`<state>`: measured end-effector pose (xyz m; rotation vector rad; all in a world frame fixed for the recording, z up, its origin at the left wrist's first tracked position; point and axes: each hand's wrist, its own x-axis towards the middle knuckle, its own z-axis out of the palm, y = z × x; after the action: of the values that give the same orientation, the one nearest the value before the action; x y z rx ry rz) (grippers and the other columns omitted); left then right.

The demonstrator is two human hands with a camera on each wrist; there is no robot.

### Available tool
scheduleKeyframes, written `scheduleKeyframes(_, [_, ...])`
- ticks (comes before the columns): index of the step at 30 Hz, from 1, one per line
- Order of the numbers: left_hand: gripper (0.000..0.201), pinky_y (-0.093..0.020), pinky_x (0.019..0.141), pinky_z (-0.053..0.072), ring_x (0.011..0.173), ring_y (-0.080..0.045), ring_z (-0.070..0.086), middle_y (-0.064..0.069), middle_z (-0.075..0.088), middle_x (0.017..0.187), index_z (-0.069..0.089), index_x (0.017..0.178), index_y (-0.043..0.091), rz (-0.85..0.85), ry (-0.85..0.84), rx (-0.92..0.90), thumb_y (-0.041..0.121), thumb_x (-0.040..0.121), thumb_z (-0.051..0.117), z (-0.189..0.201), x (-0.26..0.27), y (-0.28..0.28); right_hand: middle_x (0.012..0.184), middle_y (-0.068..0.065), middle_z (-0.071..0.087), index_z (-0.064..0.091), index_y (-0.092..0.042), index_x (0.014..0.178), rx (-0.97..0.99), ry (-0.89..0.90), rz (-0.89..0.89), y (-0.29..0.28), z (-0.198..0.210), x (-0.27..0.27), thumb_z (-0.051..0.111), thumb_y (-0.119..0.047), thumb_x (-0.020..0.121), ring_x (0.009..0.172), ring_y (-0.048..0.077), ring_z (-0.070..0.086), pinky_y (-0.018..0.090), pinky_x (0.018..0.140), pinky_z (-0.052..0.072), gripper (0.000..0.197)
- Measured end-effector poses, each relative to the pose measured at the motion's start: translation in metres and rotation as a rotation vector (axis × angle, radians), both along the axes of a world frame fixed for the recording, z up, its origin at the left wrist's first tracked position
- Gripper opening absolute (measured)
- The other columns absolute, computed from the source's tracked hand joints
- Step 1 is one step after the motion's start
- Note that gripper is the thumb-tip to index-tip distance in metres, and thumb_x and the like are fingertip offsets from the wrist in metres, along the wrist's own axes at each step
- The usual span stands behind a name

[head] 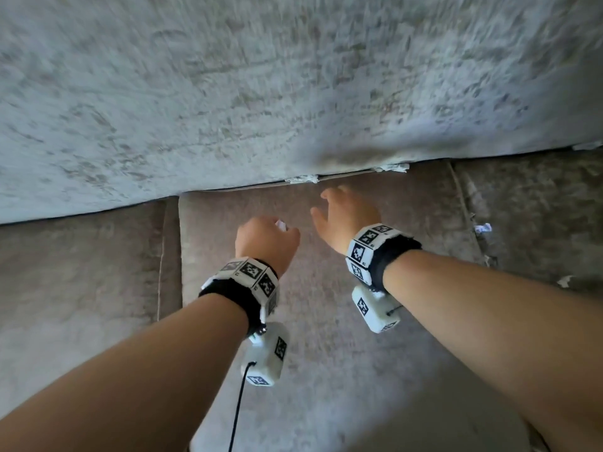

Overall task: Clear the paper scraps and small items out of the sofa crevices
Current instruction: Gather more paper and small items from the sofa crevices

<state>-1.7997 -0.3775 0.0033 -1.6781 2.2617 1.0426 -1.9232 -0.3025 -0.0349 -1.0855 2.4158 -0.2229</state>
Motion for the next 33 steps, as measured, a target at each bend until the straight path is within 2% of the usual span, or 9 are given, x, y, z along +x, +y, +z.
scheduleKeyframes(4, [0.025, -0.023, 0.049, 0.046, 0.061, -0.023, 0.063, -0.009, 0.069, 0.069, 0.066, 0.073, 0.005, -0.027, -0.036, -0.040, 0.026, 0.077, 0.054, -0.025, 0.002, -0.019, 0.136, 0.012, 0.050, 0.049, -0.009, 0.134, 0.130, -0.035, -0.096, -0.041, -0.035, -0.011, 0.047, -0.059, 0.090, 0.120, 0.030, 0.053, 0.040, 0.093, 0.048, 0.066])
scheduleKeyframes(9, [0.025, -0.021, 0.044, 0.028, 0.047, -0.016, 0.043, 0.000, 0.049, 0.051, 0.051, 0.058, 0.008, -0.029, -0.045, -0.048, 0.024, 0.078, 0.053, -0.050, 0.012, -0.045, 0.123, 0.012, 0.054, 0.061, -0.016, 0.116, 0.111, 0.023, -0.342, -0.082, -0.070, -0.006, 0.058, -0.073, 0.073, 0.112, 0.032, 0.054, 0.043, 0.091, 0.042, 0.071])
scheduleKeyframes(13, [0.032, -0.023, 0.047, 0.027, 0.049, -0.015, 0.041, 0.002, 0.044, 0.052, 0.040, 0.054, 0.014, -0.058, -0.053, -0.081, 0.026, 0.081, 0.053, -0.067, 0.011, -0.062, 0.110, 0.010, 0.061, 0.067, -0.017, 0.101, 0.045, 0.144, -0.549, -0.101, -0.087, 0.006, 0.058, -0.077, 0.063, 0.102, 0.031, 0.058, 0.042, 0.086, 0.039, 0.072])
scheduleKeyframes(16, [0.037, -0.023, 0.048, 0.029, 0.052, -0.014, 0.043, 0.004, 0.045, 0.054, 0.040, 0.054, 0.017, -0.105, -0.030, -0.080, 0.033, 0.083, 0.056, -0.068, 0.006, -0.066, 0.109, 0.008, 0.063, 0.067, -0.018, 0.099, 0.032, 0.135, -0.625, -0.106, -0.089, 0.003, 0.058, -0.072, 0.069, 0.102, 0.030, 0.059, 0.042, 0.085, 0.038, 0.063])
scheduleKeyframes(20, [0.052, -0.026, 0.048, 0.027, 0.049, -0.010, 0.036, 0.008, 0.038, 0.050, 0.034, 0.051, 0.021, -0.031, 0.098, -0.018, 0.052, 0.082, 0.064, -0.060, -0.001, -0.068, 0.108, 0.006, 0.066, 0.070, -0.018, 0.099, 0.004, 0.051, -0.548, -0.098, -0.089, -0.010, 0.051, -0.055, 0.083, 0.102, 0.030, 0.062, 0.041, 0.088, 0.043, 0.045])
scheduleKeyframes(24, [0.058, -0.028, 0.051, 0.037, 0.048, -0.014, 0.038, 0.002, 0.042, 0.051, 0.047, 0.057, 0.006, 0.027, 0.258, 0.057, 0.056, 0.076, 0.069, -0.051, -0.002, -0.063, 0.111, 0.015, 0.057, 0.059, -0.006, 0.104, -0.113, -0.063, -0.449, -0.071, -0.073, -0.021, 0.050, -0.031, 0.093, 0.098, 0.036, 0.057, 0.036, 0.077, 0.044, 0.029])
scheduleKeyframes(27, [0.036, -0.032, 0.057, 0.054, 0.056, -0.018, 0.060, 0.001, 0.062, 0.058, 0.067, 0.066, 0.014, 0.129, 0.363, 0.145, 0.047, 0.075, 0.076, -0.039, -0.011, -0.055, 0.088, 0.010, 0.061, 0.048, -0.011, 0.096, -0.242, -0.143, -0.498, -0.036, -0.062, -0.034, 0.047, -0.014, 0.091, 0.078, 0.034, 0.061, 0.035, 0.065, 0.046, 0.006])
scheduleKeyframes(30, [0.007, -0.035, 0.063, 0.059, 0.065, -0.023, 0.068, -0.003, 0.069, 0.068, 0.073, 0.071, 0.021, 0.264, 0.450, 0.295, 0.020, 0.078, 0.075, -0.024, -0.027, -0.039, 0.091, 0.007, 0.069, 0.053, -0.020, 0.095, -0.173, -0.184, -0.601, 0.001, -0.050, -0.054, 0.042, -0.006, 0.092, 0.084, 0.028, 0.065, 0.030, 0.071, 0.051, 0.018])
scheduleKeyframes(33, [0.022, -0.022, 0.052, 0.053, 0.061, -0.018, 0.063, -0.006, 0.066, 0.067, 0.075, 0.082, 0.019, 0.316, 0.522, 0.383, 0.002, 0.079, 0.062, -0.015, -0.042, -0.021, 0.101, 0.004, 0.070, 0.065, -0.015, 0.096, -0.115, -0.170, -0.677, 0.034, -0.040, -0.076, 0.042, 0.001, 0.090, 0.093, 0.020, 0.063, 0.016, 0.072, 0.039, 0.028])
